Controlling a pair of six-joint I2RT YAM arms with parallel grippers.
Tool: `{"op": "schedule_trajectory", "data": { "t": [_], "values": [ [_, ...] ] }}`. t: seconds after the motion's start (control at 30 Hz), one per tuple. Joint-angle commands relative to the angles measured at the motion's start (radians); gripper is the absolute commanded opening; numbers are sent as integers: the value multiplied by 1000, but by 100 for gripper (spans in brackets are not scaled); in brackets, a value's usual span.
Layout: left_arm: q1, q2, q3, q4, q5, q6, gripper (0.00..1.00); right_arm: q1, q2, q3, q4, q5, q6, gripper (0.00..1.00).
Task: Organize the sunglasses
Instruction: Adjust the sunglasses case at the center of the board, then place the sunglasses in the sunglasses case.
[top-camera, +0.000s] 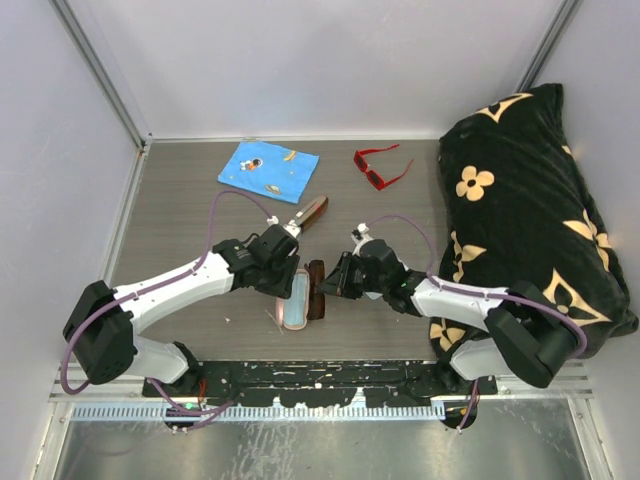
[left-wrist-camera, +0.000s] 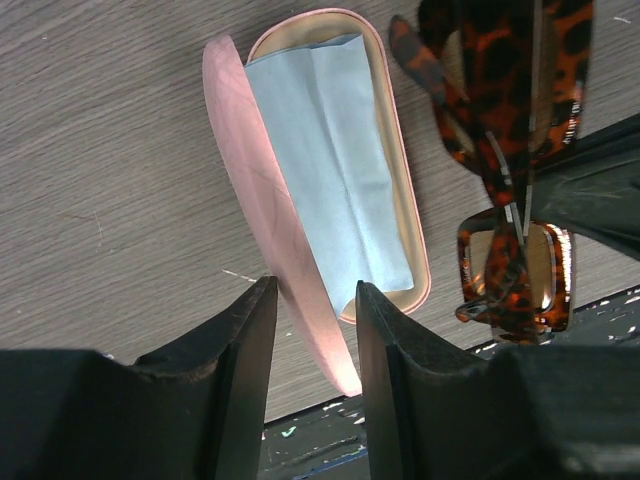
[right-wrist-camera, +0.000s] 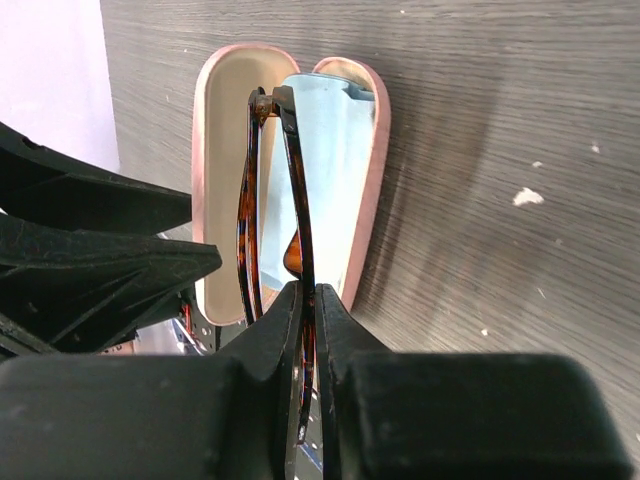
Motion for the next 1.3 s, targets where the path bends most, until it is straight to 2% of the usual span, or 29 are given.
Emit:
{"op": "schedule_trajectory", "data": {
  "t": [0.0, 0.43, 1.27],
  "values": [
    [-6, -33, 1, 35, 6, -9, 38, 25, 50, 58, 142, 7, 14, 0],
    [-6, -39, 1, 34, 7, -12, 38, 78, 200, 97, 233, 28, 73, 0],
    [-6, -33, 5, 27, 9, -9, 38, 117, 350, 128, 325, 11, 139, 0]
  ]
}}
